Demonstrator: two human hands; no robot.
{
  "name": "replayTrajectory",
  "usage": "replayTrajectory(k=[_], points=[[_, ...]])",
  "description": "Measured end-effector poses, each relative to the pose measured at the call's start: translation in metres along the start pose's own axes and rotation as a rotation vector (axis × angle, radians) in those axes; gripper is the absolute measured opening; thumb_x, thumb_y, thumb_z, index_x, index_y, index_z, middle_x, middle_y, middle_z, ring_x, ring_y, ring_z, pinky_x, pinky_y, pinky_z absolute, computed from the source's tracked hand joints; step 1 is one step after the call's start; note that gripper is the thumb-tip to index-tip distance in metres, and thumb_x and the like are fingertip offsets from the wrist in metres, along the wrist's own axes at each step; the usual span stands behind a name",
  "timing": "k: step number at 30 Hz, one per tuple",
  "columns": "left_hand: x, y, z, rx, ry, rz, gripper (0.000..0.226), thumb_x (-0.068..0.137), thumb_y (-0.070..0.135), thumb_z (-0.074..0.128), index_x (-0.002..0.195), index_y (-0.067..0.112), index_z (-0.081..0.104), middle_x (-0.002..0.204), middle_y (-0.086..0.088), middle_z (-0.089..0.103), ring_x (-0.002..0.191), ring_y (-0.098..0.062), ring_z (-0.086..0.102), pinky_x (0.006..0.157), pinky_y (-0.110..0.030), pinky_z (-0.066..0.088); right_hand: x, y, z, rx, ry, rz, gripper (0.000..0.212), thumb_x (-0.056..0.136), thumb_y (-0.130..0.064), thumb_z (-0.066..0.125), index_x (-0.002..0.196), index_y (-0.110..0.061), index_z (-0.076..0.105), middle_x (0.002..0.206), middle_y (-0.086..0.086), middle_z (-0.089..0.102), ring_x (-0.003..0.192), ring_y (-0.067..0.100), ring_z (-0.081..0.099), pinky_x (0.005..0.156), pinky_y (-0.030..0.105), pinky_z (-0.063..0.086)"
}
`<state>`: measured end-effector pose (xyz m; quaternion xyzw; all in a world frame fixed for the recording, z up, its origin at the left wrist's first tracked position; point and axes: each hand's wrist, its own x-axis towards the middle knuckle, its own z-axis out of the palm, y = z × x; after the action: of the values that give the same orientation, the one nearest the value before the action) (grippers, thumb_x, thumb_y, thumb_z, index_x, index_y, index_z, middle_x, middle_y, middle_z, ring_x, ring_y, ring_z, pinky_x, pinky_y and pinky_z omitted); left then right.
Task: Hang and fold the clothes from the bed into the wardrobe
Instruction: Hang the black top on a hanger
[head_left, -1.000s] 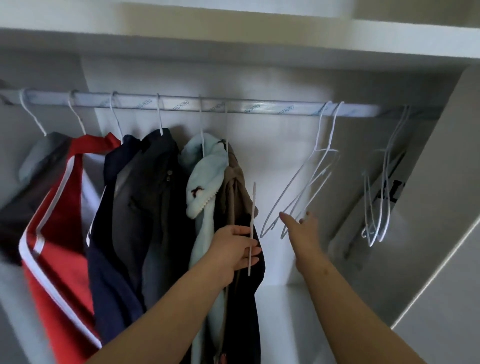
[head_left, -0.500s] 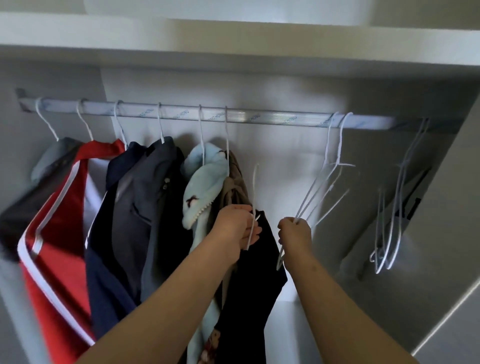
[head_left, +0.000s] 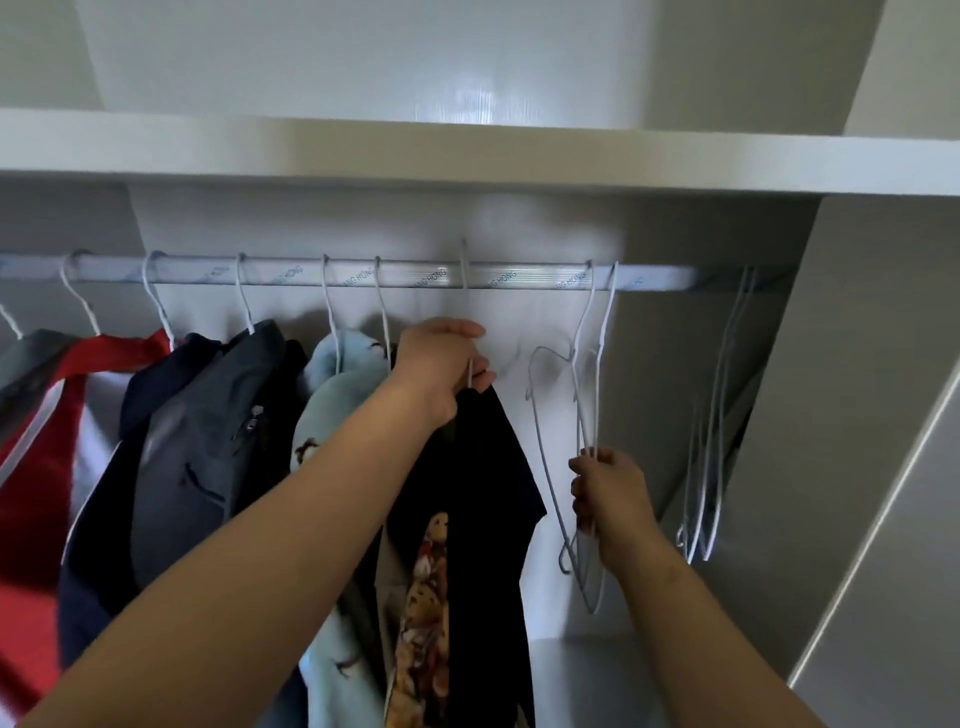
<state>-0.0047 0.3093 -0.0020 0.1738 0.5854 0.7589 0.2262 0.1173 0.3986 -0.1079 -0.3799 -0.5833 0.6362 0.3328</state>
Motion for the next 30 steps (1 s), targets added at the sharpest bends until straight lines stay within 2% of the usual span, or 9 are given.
replayTrajectory(k=[5, 9, 13, 18, 23, 27, 29, 30], points=[[0.032, 0.016, 0.008, 0.078, 0.042, 0.061, 0.037, 0.083, -0.024, 0.04, 0.063, 0.005, 0.051, 0.068, -0.011, 0.046, 0.058, -0.018, 0.047, 0.038, -0.018, 0.049, 0.004, -0.005, 0.0, 0.049, -0.02, 0.035, 0.01, 0.089, -0.003, 0.045, 0.095, -0.011, 0.049, 0.059, 0.005, 0.043, 0.044, 0.013, 0.031, 0.043, 0.018, 0.023], [0.053, 0.0, 0.006, 0.131, 0.092, 0.045, 0.038, 0.085, -0.022, 0.04, 0.06, 0.005, 0.047, 0.066, -0.011, 0.047, 0.057, -0.017, 0.048, 0.037, -0.019, 0.049, 0.008, -0.005, -0.001, 0.048, -0.038, 0.051, 0.01, 0.09, -0.004, 0.044, 0.09, -0.013, 0.048, 0.057, 0.004, 0.042, 0.041, 0.013, 0.03, 0.036, 0.018, 0.023], [0.067, -0.013, 0.005, 0.101, 0.108, 0.054, 0.04, 0.088, -0.021, 0.035, 0.058, 0.005, 0.042, 0.065, -0.011, 0.044, 0.056, -0.018, 0.047, 0.034, -0.018, 0.046, 0.011, -0.003, -0.003, 0.055, -0.058, 0.053, 0.01, 0.092, -0.005, 0.043, 0.087, -0.012, 0.048, 0.057, 0.005, 0.042, 0.038, 0.011, 0.032, 0.036, 0.017, 0.025], [0.077, -0.022, 0.004, 0.136, 0.106, 0.064, 0.04, 0.087, -0.021, 0.035, 0.058, 0.004, 0.044, 0.066, -0.012, 0.047, 0.055, -0.02, 0.048, 0.034, -0.018, 0.044, 0.013, -0.002, -0.002, 0.062, -0.093, 0.06, 0.013, 0.094, -0.008, 0.043, 0.085, -0.013, 0.049, 0.055, 0.004, 0.045, 0.032, 0.008, 0.035, 0.034, 0.016, 0.028], [0.078, -0.039, -0.004, 0.18, 0.184, 0.115, 0.039, 0.084, -0.02, 0.034, 0.058, 0.006, 0.046, 0.065, -0.011, 0.048, 0.053, -0.02, 0.051, 0.033, -0.018, 0.045, 0.014, 0.002, 0.0, 0.041, -0.087, 0.059, 0.012, 0.094, -0.009, 0.043, 0.085, -0.013, 0.051, 0.054, 0.004, 0.046, 0.03, 0.007, 0.034, 0.034, 0.015, 0.027], [0.072, -0.056, -0.011, 0.329, 0.182, 0.239, 0.038, 0.084, -0.017, 0.039, 0.063, 0.013, 0.048, 0.068, -0.005, 0.051, 0.058, -0.02, 0.054, 0.04, -0.02, 0.05, 0.014, 0.007, 0.006, 0.035, -0.091, 0.076, 0.013, 0.093, -0.01, 0.043, 0.083, -0.013, 0.051, 0.052, 0.001, 0.046, 0.031, 0.008, 0.035, 0.036, 0.016, 0.028], [0.067, -0.063, -0.014, 0.486, 0.151, 0.299, 0.028, 0.085, -0.01, 0.047, 0.072, 0.014, 0.053, 0.072, 0.001, 0.05, 0.066, -0.02, 0.052, 0.052, -0.023, 0.048, 0.013, 0.011, 0.009, 0.033, -0.09, 0.085, 0.014, 0.093, -0.01, 0.043, 0.082, -0.014, 0.051, 0.053, 0.002, 0.046, 0.032, 0.008, 0.035, 0.037, 0.015, 0.028], [0.064, -0.065, -0.016, 0.586, 0.142, 0.325, 0.021, 0.084, -0.006, 0.051, 0.08, 0.014, 0.057, 0.074, 0.002, 0.051, 0.071, -0.018, 0.05, 0.06, -0.022, 0.042, 0.012, 0.013, 0.011, 0.034, -0.087, 0.088, 0.014, 0.093, -0.01, 0.044, 0.082, -0.015, 0.051, 0.054, 0.002, 0.046, 0.032, 0.008, 0.035, 0.037, 0.015, 0.029]])
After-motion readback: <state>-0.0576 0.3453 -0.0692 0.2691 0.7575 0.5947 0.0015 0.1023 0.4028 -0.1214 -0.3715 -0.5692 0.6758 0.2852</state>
